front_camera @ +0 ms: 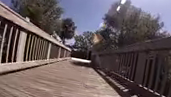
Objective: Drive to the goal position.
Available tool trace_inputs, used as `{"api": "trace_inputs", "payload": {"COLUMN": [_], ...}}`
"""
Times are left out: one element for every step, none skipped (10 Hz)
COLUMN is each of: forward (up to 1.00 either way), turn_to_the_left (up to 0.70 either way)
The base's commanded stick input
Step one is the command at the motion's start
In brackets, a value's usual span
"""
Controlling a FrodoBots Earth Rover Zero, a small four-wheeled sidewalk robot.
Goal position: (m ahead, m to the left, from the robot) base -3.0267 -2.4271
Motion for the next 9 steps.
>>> {"api": "trace_inputs", "payload": {"forward": [0.0, 0.0, 0.0, 0.0, 0.0, 0.0, 0.0, 0.0, 0.0], "turn_to_the_left": [-0.7, -0.7, -0.7, -0.7, -0.7, -0.7, -0.7, -0.7, -0.7]}}
